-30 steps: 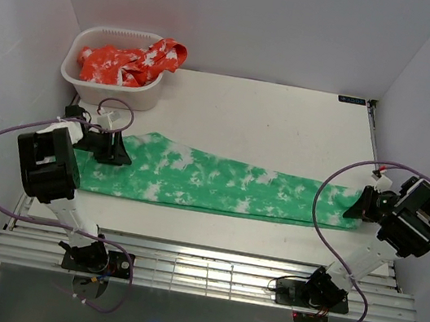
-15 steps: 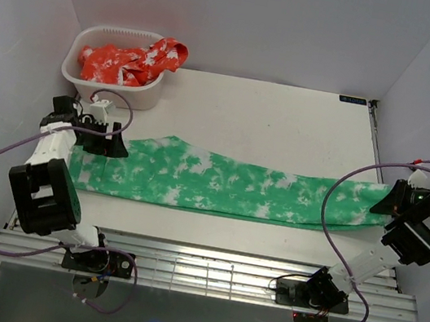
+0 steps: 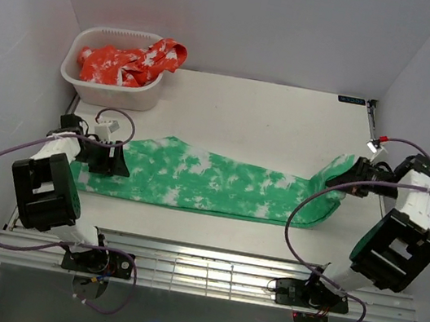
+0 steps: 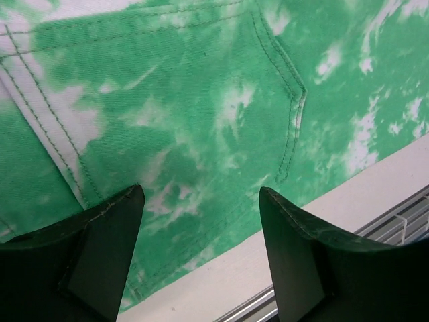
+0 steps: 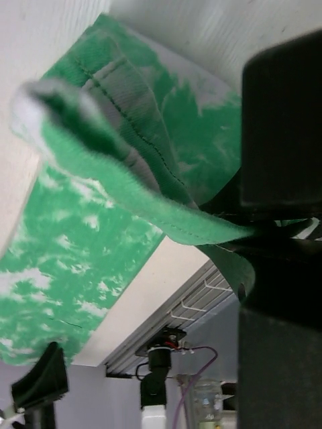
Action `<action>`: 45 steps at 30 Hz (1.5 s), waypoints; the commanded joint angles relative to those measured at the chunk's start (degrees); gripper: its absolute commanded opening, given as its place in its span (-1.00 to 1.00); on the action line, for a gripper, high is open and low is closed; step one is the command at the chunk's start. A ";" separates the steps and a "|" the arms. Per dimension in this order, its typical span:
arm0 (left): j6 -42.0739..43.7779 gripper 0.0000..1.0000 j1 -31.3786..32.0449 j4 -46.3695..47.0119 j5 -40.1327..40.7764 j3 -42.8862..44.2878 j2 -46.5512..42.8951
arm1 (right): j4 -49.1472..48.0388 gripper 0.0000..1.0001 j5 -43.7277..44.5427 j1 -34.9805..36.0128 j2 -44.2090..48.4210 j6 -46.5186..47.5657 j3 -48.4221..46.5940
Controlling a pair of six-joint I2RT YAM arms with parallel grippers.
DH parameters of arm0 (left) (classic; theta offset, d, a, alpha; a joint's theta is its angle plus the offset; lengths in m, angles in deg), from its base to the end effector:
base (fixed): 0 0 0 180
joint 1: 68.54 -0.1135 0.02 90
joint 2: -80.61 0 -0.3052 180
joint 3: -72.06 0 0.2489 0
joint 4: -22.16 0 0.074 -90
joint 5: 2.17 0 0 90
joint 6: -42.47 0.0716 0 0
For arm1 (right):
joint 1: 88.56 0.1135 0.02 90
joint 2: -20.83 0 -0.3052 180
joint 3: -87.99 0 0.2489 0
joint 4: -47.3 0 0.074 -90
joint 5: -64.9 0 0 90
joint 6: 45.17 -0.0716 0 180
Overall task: Fold and stack the trousers
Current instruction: Fold the trousers
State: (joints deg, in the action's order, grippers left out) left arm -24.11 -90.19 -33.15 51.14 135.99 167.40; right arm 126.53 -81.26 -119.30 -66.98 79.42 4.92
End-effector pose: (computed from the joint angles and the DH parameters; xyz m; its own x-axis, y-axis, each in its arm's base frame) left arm 0.2567 0.0559 0.1929 -0.9071 -0.0172 -0.4206 0.1946 0.8689 -0.4551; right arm 0.2610 -0.0860 0.2847 -0.8227 0.1214 -0.5554 -0.3126 0.7193 0.6204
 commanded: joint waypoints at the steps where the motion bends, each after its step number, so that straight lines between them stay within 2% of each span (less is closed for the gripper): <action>1: -1.71 0.59 -0.24 1.90 0.03 0.65 1.10 | -19.06 -0.84 -7.12 7.52 7.03 -18.79 5.55; 4: -2.32 0.57 -0.32 1.99 0.04 1.53 3.47 | -30.34 -0.84 -5.55 15.60 11.77 -29.19 9.43; 5: -2.67 0.57 -0.32 2.08 -0.22 1.70 3.92 | -37.60 -0.84 -4.84 17.80 12.65 -35.58 11.88; 8: -3.99 0.58 -0.24 2.16 -0.75 2.67 6.11 | -50.71 -0.84 -0.36 26.41 15.12 -46.58 16.46; 12: -4.79 0.64 -0.24 1.99 -1.11 3.29 7.79 | -60.14 -0.85 5.70 38.09 13.64 -53.90 18.67; 15: -5.05 0.73 -0.32 1.73 -1.28 3.46 8.31 | -66.39 -0.84 10.27 42.85 11.45 -57.51 19.81; 16: -5.14 0.76 -0.24 1.55 -1.72 3.64 8.49 | -66.94 -0.85 12.54 43.74 10.56 -57.61 19.55; 17: -5.05 0.95 -0.24 1.29 -2.33 3.81 8.84 | -67.29 -0.85 13.79 44.71 9.77 -57.88 19.12; 18: -5.92 0.96 -0.24 1.37 -2.34 3.90 9.02 | -67.47 -0.85 14.67 46.28 8.02 -58.31 18.68; 21: -6.80 0.96 -0.24 1.64 -3.30 3.81 9.11 | -69.93 -0.85 16.08 49.71 4.33 -60.07 17.10; 30: -8.48 0.96 -0.24 2.96 1.09 3.46 7.96 | -73.71 -0.85 17.22 58.68 -4.38 -62.18 15.33; 37: -8.48 0.96 -0.24 3.48 2.23 3.20 7.44 | -76.61 -0.85 19.07 62.91 -6.85 -63.94 17.27; 45: -8.74 0.96 -0.24 4.10 2.59 3.02 7.52 | -77.40 -0.85 18.72 65.54 -11.85 -65.96 14.28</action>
State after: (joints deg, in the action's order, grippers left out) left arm -34.13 -90.50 -32.76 48.82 139.94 174.89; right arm 52.30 -62.31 -54.94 -77.42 15.05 21.94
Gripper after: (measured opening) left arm 0.973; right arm 0.122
